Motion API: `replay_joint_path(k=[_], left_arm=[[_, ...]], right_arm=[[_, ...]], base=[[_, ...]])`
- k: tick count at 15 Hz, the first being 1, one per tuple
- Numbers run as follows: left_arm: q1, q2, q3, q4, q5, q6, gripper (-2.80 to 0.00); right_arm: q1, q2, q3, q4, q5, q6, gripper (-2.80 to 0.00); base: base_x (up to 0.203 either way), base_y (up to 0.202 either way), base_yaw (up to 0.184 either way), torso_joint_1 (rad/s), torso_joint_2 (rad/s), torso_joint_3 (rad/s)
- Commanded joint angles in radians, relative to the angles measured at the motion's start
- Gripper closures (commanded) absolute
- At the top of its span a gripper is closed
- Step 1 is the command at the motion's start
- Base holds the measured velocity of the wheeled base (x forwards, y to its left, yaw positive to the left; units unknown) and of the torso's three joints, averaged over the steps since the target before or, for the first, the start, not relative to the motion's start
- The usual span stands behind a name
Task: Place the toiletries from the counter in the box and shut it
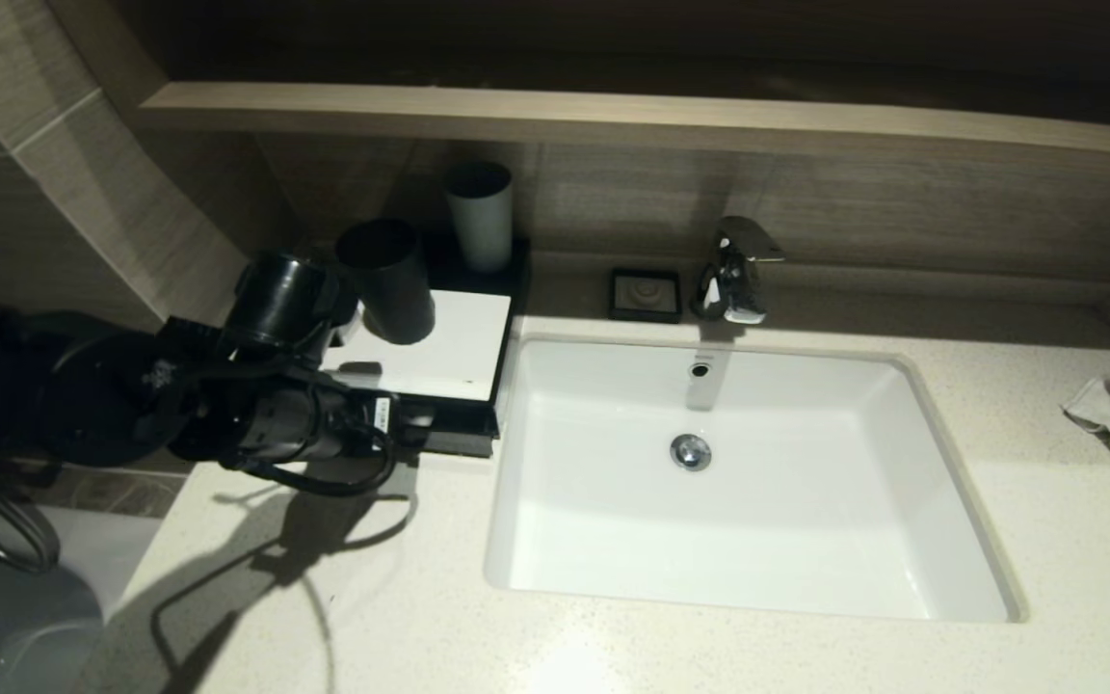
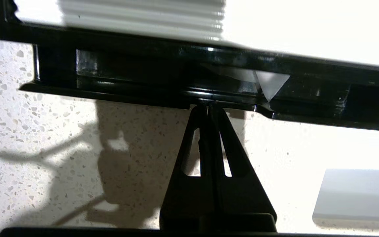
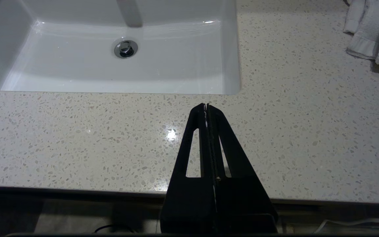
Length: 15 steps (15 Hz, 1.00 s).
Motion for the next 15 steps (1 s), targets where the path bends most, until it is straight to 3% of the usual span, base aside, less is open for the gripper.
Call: replay_joint_path(k=[1, 10, 15], left_arm=[[0.0, -0.014, -0.013, 0.0, 0.003, -0.005, 0.0], [-0.002, -0.076, 0.116, 0.018, 0.001, -0.007, 0.0], [-0.002, -0.012, 0.097, -0.001, 0.003, -0.005, 0.0]], right_arm=[[0.0, 0.0, 0.0, 0.0, 0.0, 0.0, 0.0], [0.0, 0.0, 0.0, 0.0, 0.001, 0.0, 0.0], [0.0, 0.0, 0.0, 0.0, 0.0, 0.0, 0.0]], base=[[0.0, 0.0, 0.0, 0.0, 0.0, 0.0], [0.0, 0.0, 0.0, 0.0, 0.0, 0.0], [0.0, 0.0, 0.0, 0.0, 0.0, 0.0]])
